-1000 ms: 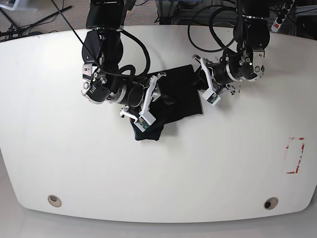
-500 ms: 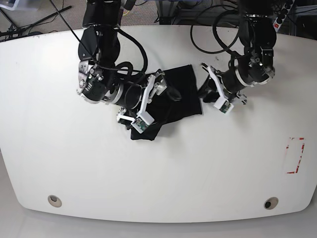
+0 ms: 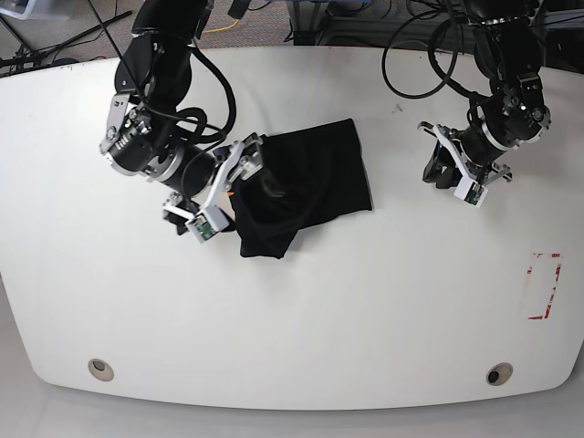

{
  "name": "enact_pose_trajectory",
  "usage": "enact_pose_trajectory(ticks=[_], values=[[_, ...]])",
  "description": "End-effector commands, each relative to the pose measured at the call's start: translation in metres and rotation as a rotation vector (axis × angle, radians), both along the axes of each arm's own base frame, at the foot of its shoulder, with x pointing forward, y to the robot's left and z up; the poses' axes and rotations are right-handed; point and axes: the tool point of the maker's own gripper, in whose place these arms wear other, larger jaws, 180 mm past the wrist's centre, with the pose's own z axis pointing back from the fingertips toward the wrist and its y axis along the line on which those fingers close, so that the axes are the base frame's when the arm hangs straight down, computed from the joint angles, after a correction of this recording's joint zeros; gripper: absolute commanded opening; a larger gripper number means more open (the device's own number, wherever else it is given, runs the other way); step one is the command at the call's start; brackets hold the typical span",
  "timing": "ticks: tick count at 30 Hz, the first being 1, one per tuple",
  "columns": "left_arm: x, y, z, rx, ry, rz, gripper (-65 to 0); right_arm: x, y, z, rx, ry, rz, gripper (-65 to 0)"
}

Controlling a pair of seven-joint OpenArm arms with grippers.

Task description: Fold the T-shirt properly

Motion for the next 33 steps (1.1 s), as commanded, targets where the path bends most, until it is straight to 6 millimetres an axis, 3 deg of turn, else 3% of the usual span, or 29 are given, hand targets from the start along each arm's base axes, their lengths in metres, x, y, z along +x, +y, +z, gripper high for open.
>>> enact_pose_trajectory(ticks=[1, 5, 9, 15, 20, 28, 33], values=[[0.000, 0.003, 0.009, -0.002, -0.032, -0.010, -52.2, 0.017, -0.019, 0.013, 0.028, -0.043, -0.066, -8.9], [-0.007, 0.004, 0.003, 0.001, -0.013, -0.011, -52.2, 0.024, -0.037, -0.009, 0.019, 0.054, -0.107, -8.7], [-0.008, 0.003, 0.002, 0.001, -0.011, -0.009, -52.2, 0.022, -0.035, -0.029, 0.041, 0.134, -0.109, -8.7], [-0.006, 0.003, 0.004, 0.001, -0.018, -0.009, -52.2, 0.008, 0.000, -0.045, 0.233, 0.243, -0.039, -8.7], [-0.005, 0.004, 0.005, 0.005, -0.021, -0.010, -52.2, -0.006, 0.030, -0.036, 0.360, 0.255, 0.038, -8.7], [-0.006, 0.005, 0.004, 0.007, -0.019, -0.009, -52.2, -0.041, 0.094, -0.023, 0.368, 0.256, 0.230, -8.9], [-0.006, 0.006, 0.004, 0.011, -0.018, -0.010, -52.2, -0.044, 0.103, -0.015, 0.331, 0.222, 0.269, -8.9]])
